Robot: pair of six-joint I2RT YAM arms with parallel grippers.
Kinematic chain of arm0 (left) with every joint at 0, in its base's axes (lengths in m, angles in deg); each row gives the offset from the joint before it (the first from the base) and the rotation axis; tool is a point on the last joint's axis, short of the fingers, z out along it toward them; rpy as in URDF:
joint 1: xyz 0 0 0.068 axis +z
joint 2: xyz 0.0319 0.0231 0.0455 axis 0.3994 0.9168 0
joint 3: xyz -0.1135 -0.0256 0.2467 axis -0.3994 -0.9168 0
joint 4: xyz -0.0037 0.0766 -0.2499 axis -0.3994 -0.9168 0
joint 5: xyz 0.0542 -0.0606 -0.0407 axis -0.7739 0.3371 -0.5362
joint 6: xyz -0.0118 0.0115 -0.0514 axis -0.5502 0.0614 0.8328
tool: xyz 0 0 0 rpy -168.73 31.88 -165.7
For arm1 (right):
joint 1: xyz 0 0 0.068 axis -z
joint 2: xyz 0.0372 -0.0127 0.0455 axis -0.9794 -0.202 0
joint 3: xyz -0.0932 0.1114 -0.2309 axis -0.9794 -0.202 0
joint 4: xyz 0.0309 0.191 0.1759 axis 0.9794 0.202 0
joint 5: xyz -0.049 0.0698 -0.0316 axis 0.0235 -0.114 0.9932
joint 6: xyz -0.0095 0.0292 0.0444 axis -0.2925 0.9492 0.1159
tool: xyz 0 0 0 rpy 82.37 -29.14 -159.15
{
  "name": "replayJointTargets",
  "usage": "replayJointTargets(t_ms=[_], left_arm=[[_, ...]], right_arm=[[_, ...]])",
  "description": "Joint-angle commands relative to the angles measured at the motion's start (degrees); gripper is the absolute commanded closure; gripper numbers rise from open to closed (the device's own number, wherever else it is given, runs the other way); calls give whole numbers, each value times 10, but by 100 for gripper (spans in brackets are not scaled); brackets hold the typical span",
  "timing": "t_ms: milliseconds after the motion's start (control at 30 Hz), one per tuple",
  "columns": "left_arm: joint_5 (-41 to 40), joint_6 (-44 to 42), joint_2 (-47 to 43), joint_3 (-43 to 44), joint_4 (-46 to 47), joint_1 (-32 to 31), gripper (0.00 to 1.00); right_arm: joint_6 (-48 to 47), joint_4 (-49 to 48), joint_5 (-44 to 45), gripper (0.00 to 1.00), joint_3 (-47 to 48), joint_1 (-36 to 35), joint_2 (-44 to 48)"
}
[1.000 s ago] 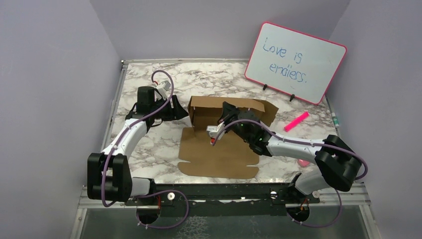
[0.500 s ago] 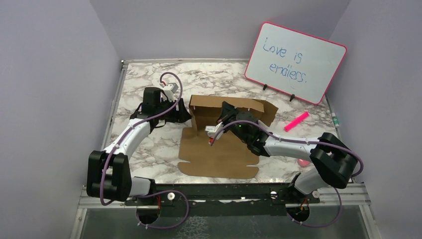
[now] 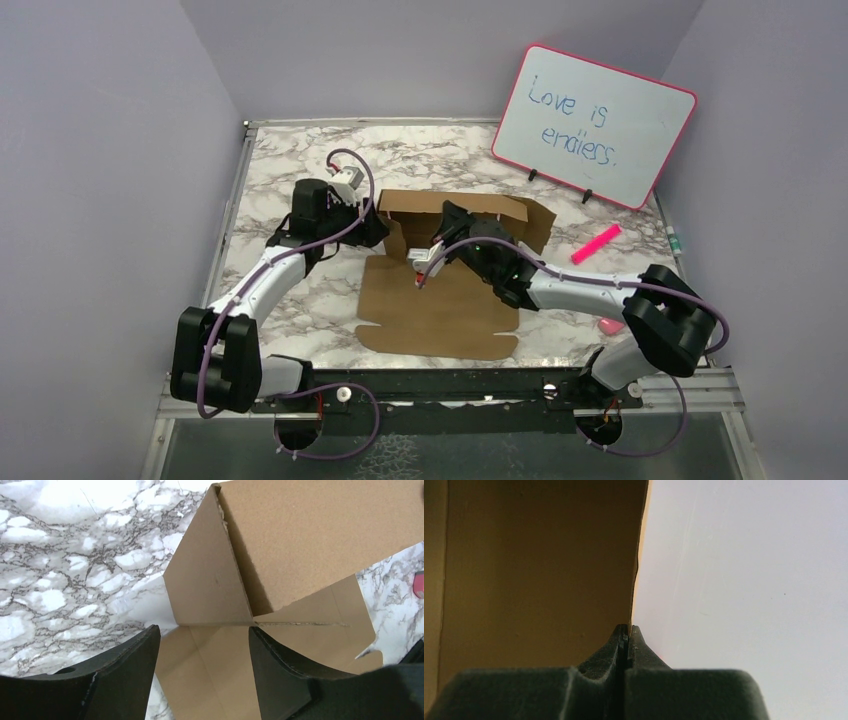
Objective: Fold the paper box
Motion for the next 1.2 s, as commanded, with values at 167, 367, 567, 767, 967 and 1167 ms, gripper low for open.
replayJointTargets(t_ms=[167, 367, 567, 767, 967, 1167], left_arm=[[-19, 4, -28, -69, 157, -5, 35], [-26, 2, -26, -91, 210, -11, 38], [-64, 4, -8, -98, 237, -27, 41], [-113, 22, -12, -109, 263, -33, 47], [-199, 54, -25, -117, 274, -54, 48], [-299, 84, -58, -185, 366, -73, 47]], right_arm=[[1, 28, -13, 99, -2, -12, -28], [11, 27, -12, 99, 0, -16, -37], [11, 25, -10, 99, 5, -19, -40], [6, 17, -2, 99, 8, -22, -55], [14, 6, -2, 99, 8, -22, -56], [26, 19, -10, 99, 11, -22, -48]])
